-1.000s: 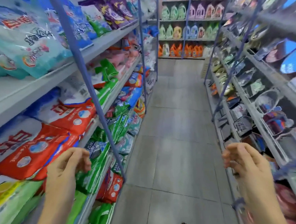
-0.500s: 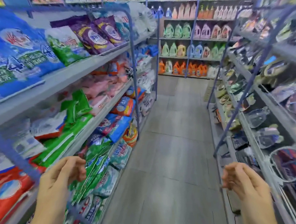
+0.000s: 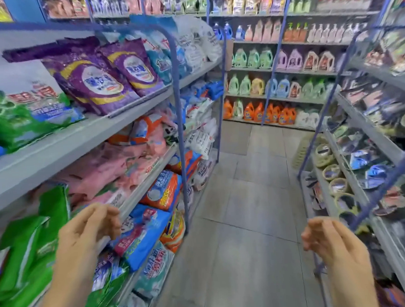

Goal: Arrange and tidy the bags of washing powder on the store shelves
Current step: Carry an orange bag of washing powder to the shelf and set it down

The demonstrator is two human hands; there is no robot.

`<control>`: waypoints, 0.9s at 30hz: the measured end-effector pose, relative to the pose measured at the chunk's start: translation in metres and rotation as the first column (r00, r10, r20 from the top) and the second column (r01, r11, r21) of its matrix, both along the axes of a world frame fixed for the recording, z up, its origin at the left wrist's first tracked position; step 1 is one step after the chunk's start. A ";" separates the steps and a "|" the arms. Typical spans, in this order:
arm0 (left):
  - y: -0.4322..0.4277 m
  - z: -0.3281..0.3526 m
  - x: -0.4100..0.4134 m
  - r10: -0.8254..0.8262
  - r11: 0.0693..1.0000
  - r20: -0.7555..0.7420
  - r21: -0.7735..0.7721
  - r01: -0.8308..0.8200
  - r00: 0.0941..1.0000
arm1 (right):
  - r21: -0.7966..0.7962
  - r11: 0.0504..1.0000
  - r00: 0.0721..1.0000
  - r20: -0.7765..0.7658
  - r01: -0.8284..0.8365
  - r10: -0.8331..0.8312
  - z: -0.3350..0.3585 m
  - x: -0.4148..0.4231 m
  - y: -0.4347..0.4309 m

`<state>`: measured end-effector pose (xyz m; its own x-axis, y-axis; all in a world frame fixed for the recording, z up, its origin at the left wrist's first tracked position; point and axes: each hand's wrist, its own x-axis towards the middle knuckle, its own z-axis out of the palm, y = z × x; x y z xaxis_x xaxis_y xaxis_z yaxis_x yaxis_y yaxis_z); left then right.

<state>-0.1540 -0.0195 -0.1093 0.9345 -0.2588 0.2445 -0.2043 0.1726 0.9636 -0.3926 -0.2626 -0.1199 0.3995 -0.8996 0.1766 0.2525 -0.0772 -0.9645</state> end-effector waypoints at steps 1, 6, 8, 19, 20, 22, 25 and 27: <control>-0.014 0.001 0.013 0.004 1.000 -0.006 0.007 -0.004 1.000 | 0.000 1.000 1.000 0.008 -0.007 0.007 0.000 0.015 -0.016; -0.078 -0.007 0.073 0.077 0.997 0.004 -0.009 -0.077 0.997 | 0.001 0.996 0.996 0.017 -0.085 0.085 -0.005 0.094 -0.101; -0.103 -0.012 0.092 0.124 0.992 0.004 -0.017 -0.124 0.992 | -0.003 0.991 0.991 0.002 -0.134 0.134 -0.008 0.127 -0.138; -0.209 -0.038 0.160 0.493 0.867 -0.011 0.083 -0.491 0.870 | -0.066 0.881 0.882 -0.105 -0.468 0.460 -0.005 0.318 -0.309; -0.214 -0.039 0.163 0.516 0.854 -0.006 0.079 -0.514 0.857 | -0.066 0.866 0.867 -0.103 -0.495 0.488 -0.007 0.334 -0.316; -0.222 -0.042 0.169 0.565 0.824 -0.011 0.060 -0.564 0.825 | -0.061 0.820 0.820 -0.113 -0.569 0.561 -0.011 0.366 -0.328; -0.224 -0.051 0.183 0.651 0.759 -0.039 0.051 -0.649 0.758 | -0.049 0.756 0.753 -0.147 -0.653 0.641 -0.021 0.410 -0.337; -0.223 -0.055 0.196 0.687 0.727 -0.039 0.054 -0.685 0.726 | -0.051 0.724 0.722 -0.152 -0.688 0.675 -0.028 0.437 -0.339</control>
